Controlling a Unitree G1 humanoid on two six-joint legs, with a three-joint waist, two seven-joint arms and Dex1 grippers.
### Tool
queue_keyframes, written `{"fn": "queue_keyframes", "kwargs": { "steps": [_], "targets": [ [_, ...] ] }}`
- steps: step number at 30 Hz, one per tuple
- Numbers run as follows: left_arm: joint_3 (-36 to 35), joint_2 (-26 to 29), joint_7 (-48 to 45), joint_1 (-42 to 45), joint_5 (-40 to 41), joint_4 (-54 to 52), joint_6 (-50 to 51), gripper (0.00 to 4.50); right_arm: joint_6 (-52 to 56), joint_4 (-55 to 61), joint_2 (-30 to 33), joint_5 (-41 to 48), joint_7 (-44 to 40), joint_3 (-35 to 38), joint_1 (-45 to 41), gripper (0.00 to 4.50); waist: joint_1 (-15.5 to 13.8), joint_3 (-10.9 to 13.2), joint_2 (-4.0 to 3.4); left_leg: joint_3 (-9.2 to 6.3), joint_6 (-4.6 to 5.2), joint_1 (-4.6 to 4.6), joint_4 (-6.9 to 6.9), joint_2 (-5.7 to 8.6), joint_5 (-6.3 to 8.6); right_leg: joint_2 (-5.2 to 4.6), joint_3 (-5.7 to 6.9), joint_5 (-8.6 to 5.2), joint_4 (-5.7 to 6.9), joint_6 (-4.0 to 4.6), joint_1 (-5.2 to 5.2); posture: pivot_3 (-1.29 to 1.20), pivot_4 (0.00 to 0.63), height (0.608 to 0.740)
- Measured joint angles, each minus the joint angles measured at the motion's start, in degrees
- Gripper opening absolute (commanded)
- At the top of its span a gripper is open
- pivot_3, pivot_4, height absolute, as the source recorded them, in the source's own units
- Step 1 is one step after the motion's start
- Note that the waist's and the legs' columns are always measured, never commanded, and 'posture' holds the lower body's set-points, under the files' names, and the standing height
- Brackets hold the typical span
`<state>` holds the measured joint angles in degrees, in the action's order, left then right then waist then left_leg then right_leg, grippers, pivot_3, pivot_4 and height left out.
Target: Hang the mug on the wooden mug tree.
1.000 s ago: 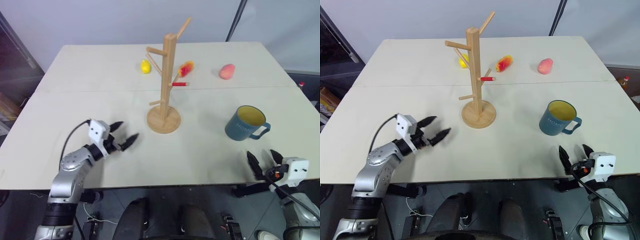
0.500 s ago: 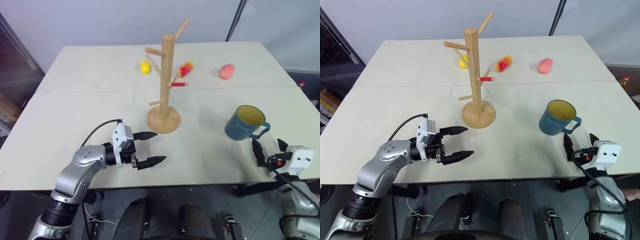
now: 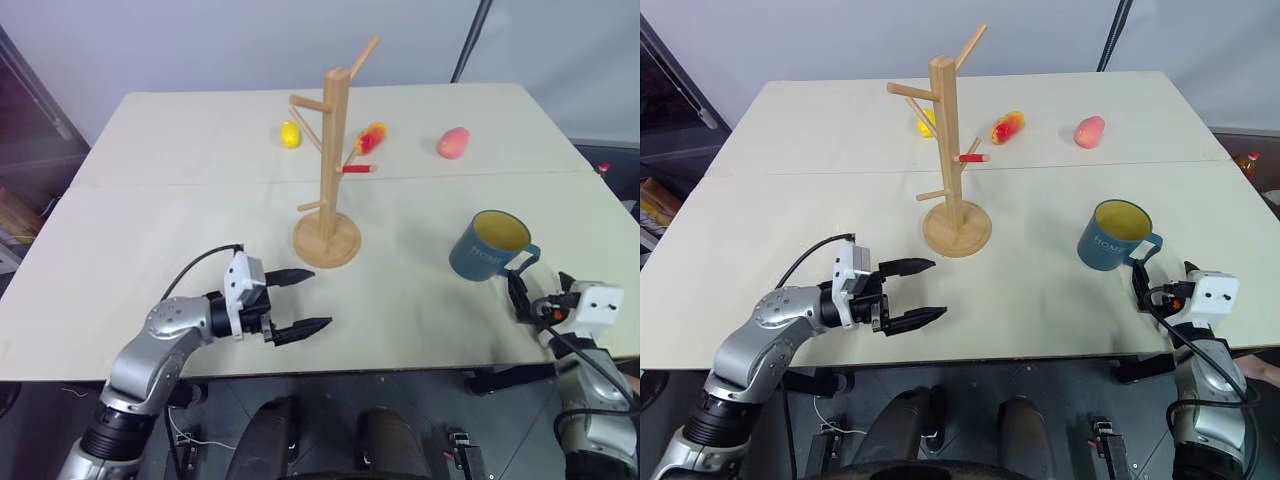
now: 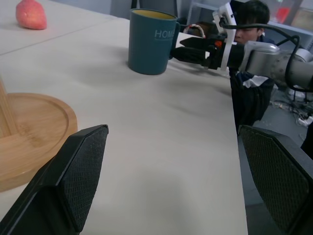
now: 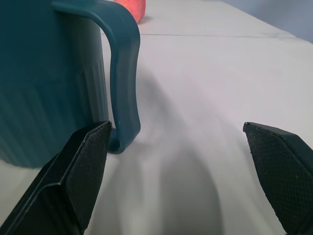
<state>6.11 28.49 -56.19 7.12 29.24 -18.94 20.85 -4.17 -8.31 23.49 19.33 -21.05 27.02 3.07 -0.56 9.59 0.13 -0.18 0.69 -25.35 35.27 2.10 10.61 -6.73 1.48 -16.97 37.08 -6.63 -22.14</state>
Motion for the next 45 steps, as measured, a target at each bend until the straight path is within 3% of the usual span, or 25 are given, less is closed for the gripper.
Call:
{"fn": "queue_keyframes", "kwargs": {
  "steps": [9,14,17,18,25,29,33,37,45],
  "targets": [
    [0.0,-0.5,0.5,0.0,0.0,-0.2,0.0,4.5,-0.1,-4.0,0.2,-1.0,-0.3,-1.1,-4.4,4.45,0.0,0.0,0.0,0.0,0.0,0.0,0.0,0.0,0.0,0.02,0.01,0.01,0.01,-0.01,0.01,0.0,0.15,0.74],
    [0.0,-1.0,1.3,0.1,0.0,-0.2,0.0,4.5,0.0,-5.0,0.2,-0.9,-1.5,-1.9,-6.0,2.06,0.0,0.0,0.0,0.0,0.0,0.0,0.01,0.0,0.0,0.03,0.01,0.01,0.01,-0.03,0.01,0.0,0.15,0.74],
    [0.0,-1.4,1.7,0.4,0.0,-0.2,0.0,4.5,0.1,-5.0,0.2,-0.7,-2.4,-2.4,-6.4,0.3,0.0,0.0,0.0,0.0,0.0,0.0,0.01,0.0,0.0,0.04,0.02,0.02,0.01,-0.03,0.02,0.0,0.15,0.74],
    [0.0,-1.4,1.8,0.4,-0.1,-0.3,0.0,4.5,0.2,-5.0,0.1,-0.5,-2.5,-2.4,-6.5,0.03,0.0,0.0,0.0,0.0,0.0,0.0,0.01,0.0,0.0,0.04,0.02,0.02,0.01,-0.03,0.02,0.0,0.15,0.74],
    [-0.1,-1.5,2.6,0.6,-0.1,-0.4,0.0,4.5,1.6,0.7,0.9,-1.3,-4.2,-5.3,-3.7,0.03,0.0,0.0,-0.02,0.0,0.01,-0.01,0.01,0.0,0.0,0.03,0.01,0.02,0.03,-0.04,-0.01,0.0,0.15,0.74],
    [-0.3,-0.6,2.3,0.7,-0.1,0.0,-0.5,4.5,1.7,13.0,9.2,-9.6,-9.3,-13.8,-1.5,0.03,0.3,0.1,-0.12,0.03,0.0,0.0,0.01,-0.01,0.0,0.06,0.05,0.02,0.06,-0.03,-0.05,0.0,0.15,0.74],
    [-1.1,0.4,1.1,1.2,-0.6,2.9,-2.8,4.5,2.8,26.3,17.4,-16.3,-15.0,-21.9,-8.6,0.03,0.5,0.1,-0.18,0.0,0.0,0.0,0.01,-0.05,0.0,0.12,0.09,0.01,0.05,-0.03,-0.07,0.0,0.15,0.74],
    [-1.6,0.6,0.6,1.3,-1.1,4.2,-4.4,4.5,7.3,32.0,18.3,-18.3,-16.7,-25.7,-16.8,0.03,-0.3,0.2,0.03,-0.03,0.0,-0.03,0.02,-0.01,0.0,0.03,0.15,0.01,-0.07,-0.04,0.0,0.0,0.15,0.74],
    [-5.2,2.0,0.3,0.8,-0.7,4.4,-5.4,4.5,17.2,32.1,19.0,-20.1,-20.7,-31.2,-31.3,0.03,0.2,0.3,0.1,-0.04,0.03,-0.09,0.02,0.0,0.02,-0.02,0.11,0.01,-0.04,-0.02,-0.11,0.0,0.15,0.74]
  ]
}}
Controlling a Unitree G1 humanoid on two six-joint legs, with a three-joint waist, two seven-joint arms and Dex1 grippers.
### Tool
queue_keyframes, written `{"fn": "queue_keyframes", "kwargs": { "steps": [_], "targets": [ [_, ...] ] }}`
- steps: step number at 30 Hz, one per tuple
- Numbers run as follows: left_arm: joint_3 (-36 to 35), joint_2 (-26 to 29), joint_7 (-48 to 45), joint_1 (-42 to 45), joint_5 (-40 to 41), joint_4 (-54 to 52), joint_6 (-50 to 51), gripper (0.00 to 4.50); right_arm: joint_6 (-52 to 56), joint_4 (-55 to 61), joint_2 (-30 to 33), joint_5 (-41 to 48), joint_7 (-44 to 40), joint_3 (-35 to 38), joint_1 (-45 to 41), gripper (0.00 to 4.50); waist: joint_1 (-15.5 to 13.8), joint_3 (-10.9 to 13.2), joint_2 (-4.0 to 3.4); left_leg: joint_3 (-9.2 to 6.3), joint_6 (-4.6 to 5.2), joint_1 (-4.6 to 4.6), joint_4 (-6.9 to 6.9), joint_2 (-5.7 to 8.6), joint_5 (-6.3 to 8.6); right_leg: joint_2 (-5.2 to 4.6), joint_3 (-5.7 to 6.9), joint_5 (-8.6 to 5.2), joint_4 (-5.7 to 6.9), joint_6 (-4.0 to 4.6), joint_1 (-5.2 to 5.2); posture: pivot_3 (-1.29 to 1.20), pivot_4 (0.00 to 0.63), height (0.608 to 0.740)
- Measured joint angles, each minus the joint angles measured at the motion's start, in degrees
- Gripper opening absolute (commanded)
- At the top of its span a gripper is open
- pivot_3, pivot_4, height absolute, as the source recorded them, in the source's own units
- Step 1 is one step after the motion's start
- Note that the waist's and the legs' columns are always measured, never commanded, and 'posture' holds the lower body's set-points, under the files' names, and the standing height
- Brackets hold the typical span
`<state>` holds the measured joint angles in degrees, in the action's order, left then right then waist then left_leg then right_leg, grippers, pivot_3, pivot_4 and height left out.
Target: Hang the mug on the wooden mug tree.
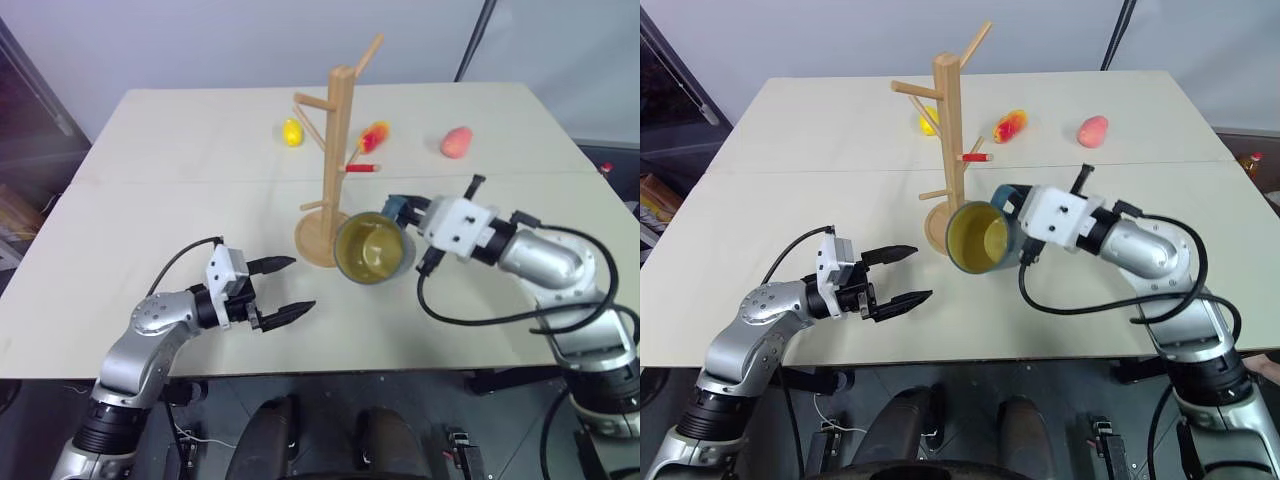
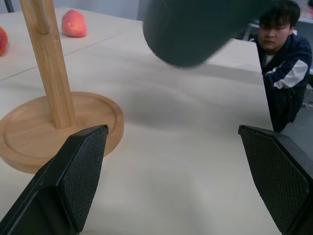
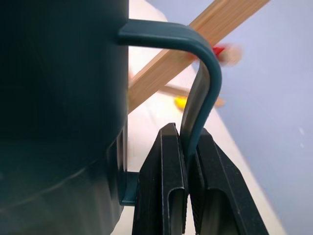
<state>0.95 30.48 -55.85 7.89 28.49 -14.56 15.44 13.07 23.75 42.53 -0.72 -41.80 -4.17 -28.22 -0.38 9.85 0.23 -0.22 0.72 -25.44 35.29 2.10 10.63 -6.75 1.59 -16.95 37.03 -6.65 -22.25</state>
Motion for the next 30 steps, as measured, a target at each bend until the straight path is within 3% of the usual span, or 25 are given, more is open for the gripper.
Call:
{"fn": "queue_keyframes", "kwargs": {
  "steps": [11,30],
  "targets": [
    [-6.2,3.3,1.2,4.7,8.2,-4.3,6.6,4.5,1.9,-8.4,-0.5,-0.3,-3.9,-2.6,-9.9,0.03,-0.2,0.0,0.03,0.0,0.0,-0.02,0.0,0.03,0.0,0.0,0.03,0.08,-0.03,-0.15,0.03,0.0,0.15,0.74],
    [-6.2,3.0,4.1,7.8,9.8,-6.5,10.5,4.5,-1.3,-19.8,-4.4,-3.0,-5.3,-7.4,-16.7,0.03,0.2,0.0,0.03,0.01,-0.01,0.0,0.01,0.03,-0.02,0.2,0.06,0.11,0.06,-0.2,0.01,0.0,0.15,0.74]
  ]
}}
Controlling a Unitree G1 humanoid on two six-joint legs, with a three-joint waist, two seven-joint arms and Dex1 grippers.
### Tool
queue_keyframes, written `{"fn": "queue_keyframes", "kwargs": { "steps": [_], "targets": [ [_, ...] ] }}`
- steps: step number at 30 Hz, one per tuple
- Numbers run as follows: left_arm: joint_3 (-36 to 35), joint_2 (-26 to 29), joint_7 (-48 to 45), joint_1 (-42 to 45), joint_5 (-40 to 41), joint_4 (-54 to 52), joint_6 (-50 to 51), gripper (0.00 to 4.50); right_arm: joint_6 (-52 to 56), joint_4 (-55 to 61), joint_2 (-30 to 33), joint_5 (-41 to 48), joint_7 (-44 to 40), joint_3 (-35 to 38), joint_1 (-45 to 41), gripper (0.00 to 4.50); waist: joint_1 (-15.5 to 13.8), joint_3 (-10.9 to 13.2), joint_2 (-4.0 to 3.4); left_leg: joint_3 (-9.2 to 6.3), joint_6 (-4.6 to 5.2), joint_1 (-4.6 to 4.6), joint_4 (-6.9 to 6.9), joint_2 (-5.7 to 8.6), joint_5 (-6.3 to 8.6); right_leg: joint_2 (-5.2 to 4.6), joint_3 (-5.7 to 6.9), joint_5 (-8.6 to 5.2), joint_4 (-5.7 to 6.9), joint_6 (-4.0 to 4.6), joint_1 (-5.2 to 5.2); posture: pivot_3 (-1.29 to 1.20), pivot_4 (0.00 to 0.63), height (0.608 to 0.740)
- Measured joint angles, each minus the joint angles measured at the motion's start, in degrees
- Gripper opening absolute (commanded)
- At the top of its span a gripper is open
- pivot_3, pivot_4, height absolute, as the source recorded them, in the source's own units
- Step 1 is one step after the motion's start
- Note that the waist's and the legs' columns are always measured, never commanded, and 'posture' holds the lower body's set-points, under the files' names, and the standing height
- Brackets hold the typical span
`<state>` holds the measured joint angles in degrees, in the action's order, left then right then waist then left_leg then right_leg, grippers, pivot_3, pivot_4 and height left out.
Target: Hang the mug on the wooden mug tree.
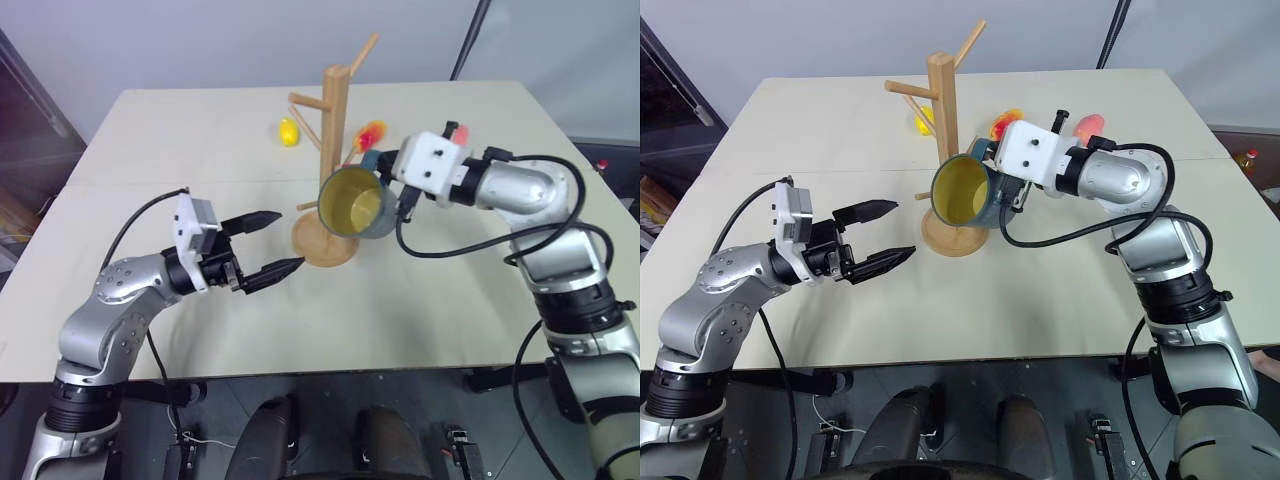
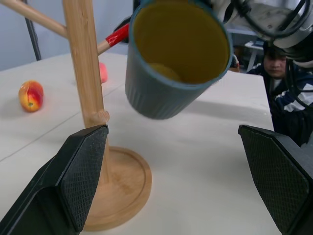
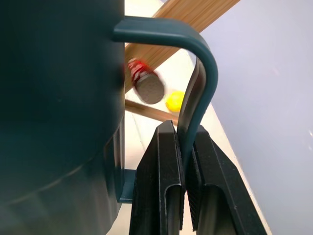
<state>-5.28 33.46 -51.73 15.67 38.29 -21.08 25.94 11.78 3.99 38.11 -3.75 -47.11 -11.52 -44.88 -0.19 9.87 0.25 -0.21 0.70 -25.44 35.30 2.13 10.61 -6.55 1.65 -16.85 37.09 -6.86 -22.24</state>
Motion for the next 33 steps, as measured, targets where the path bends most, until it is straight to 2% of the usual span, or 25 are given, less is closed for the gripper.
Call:
{"fn": "queue_keyframes", "kwargs": {
  "steps": [7,11,13,18,26,30,33],
  "targets": [
    [0.1,-0.3,0.8,0.3,0.0,-0.1,0.1,4.5,-1.4,-4.6,-1.8,-2.5,0.1,-1.8,-2.2,0.03,0.0,0.0,0.0,0.0,-0.02,0.0,0.0,0.0,-0.01,0.03,0.0,0.0,0.01,0.0,0.0,0.0,0.15,0.74],
    [0.1,-0.3,1.2,0.3,0.1,-0.7,0.2,4.5,-1.7,-4.9,-2.7,-2.8,0.1,-1.8,-2.4,1.51,0.0,0.0,0.0,0.0,-0.02,0.0,0.0,0.0,-0.01,0.03,-0.01,0.0,0.01,0.0,0.0,0.0,0.15,0.74],
    [0.0,-0.3,1.4,0.3,0.5,-1.2,0.2,4.5,-1.7,-4.9,-2.9,-2.8,0.2,-1.7,-2.5,2.55,0.0,0.0,0.0,0.0,-0.02,0.0,0.0,0.0,-0.01,0.03,-0.01,0.0,0.01,-0.01,0.0,0.0,0.15,0.74],
    [0.0,-0.3,1.8,0.4,0.7,-1.3,0.2,4.5,-1.0,-1.7,-0.6,-1.9,-0.2,0.3,-1.9,2.55,-0.1,0.0,-0.01,0.0,-0.02,-0.01,-0.01,0.0,-0.01,0.03,-0.01,0.0,0.01,-0.01,-0.02,0.0,0.15,0.74],
    [-2.7,-0.5,4.1,0.2,1.4,-0.1,0.3,4.5,6.7,9.4,3.1,10.0,-0.4,17.3,10.0,2.55,-0.4,0.0,0.02,0.0,-0.01,0.0,-0.02,-0.01,0.0,-0.15,-0.01,0.0,-0.03,0.0,0.03,0.0,0.15,0.74],
    [-5.5,-2.1,8.2,-1.6,-0.4,3.8,-1.1,4.5,9.9,11.4,-1.0,17.8,2.2,26.3,20.0,2.55,-0.4,0.0,0.04,-0.01,-0.01,0.06,-0.07,-0.03,0.0,-0.15,-0.02,0.0,-0.03,0.0,0.07,0.0,0.15,0.74],
    [-7.9,-5.1,13.4,-4.2,-4.5,9.4,-5.1,4.5,9.5,9.7,-7.6,22.0,5.4,30.7,27.9,2.55,-0.4,0.0,0.08,0.0,-0.01,0.1,-0.07,-0.03,0.0,-0.15,-0.03,0.0,-0.03,0.0,0.11,0.0,0.15,0.74]
  ]
}}
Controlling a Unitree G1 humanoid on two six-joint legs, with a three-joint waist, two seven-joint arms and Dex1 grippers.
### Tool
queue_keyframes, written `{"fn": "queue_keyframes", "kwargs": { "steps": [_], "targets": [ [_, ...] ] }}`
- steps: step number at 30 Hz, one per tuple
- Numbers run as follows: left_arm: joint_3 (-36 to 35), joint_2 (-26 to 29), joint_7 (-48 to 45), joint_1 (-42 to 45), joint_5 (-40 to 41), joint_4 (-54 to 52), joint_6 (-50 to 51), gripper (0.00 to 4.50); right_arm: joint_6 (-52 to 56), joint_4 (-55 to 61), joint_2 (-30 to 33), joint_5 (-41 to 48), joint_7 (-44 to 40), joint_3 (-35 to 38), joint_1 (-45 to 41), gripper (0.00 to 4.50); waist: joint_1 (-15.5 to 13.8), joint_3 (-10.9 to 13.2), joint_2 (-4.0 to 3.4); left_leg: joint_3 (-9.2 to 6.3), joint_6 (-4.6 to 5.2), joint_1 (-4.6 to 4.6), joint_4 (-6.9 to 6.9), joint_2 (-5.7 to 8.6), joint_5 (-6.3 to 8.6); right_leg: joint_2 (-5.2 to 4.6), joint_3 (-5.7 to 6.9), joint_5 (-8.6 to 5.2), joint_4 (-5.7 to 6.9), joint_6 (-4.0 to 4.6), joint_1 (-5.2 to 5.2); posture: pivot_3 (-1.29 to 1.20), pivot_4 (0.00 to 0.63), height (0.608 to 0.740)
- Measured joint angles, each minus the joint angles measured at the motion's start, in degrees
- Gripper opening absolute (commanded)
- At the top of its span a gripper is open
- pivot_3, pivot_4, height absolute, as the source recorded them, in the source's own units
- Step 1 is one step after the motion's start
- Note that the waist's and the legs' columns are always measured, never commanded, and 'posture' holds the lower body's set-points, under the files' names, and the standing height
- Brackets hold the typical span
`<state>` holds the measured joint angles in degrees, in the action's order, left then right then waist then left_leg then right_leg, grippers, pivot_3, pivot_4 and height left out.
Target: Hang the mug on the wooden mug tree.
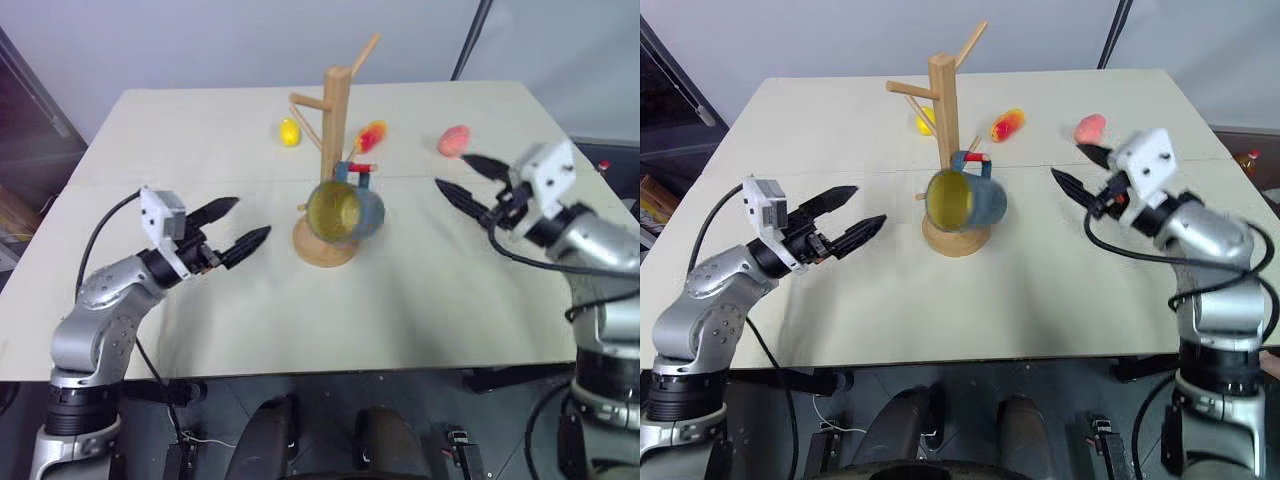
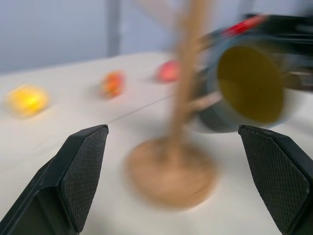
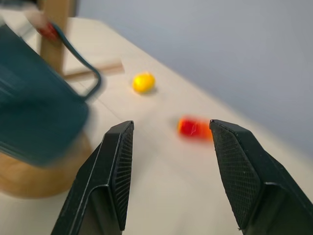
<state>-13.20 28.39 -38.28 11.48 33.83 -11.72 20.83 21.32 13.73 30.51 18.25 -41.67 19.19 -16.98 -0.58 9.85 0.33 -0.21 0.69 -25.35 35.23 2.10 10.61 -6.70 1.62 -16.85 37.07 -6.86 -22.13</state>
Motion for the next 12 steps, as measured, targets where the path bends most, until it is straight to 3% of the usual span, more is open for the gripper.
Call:
{"fn": "queue_keyframes", "kwargs": {
  "steps": [3,12],
  "targets": [
    [-1.1,-2.6,5.4,-3.2,-5.0,5.1,-3.4,4.5,-1.6,-5.1,-5.5,1.0,3.2,0.5,5.8,2.55,0.0,0.0,-0.04,0.03,0.0,-0.05,0.02,0.03,0.0,-0.01,-0.02,0.0,0.05,-0.01,-0.09,0.0,0.15,0.74],
    [-1.4,-6.1,12.2,-6.6,-10.6,7.0,-8.6,4.5,-9.3,-11.1,-9.9,1.2,6.2,-0.9,8.6,2.55,0.0,0.0,-0.04,0.02,-0.01,-0.03,0.02,0.02,0.0,-0.01,-0.01,0.0,0.05,0.0,-0.09,0.0,0.15,0.74]
  ]
}}
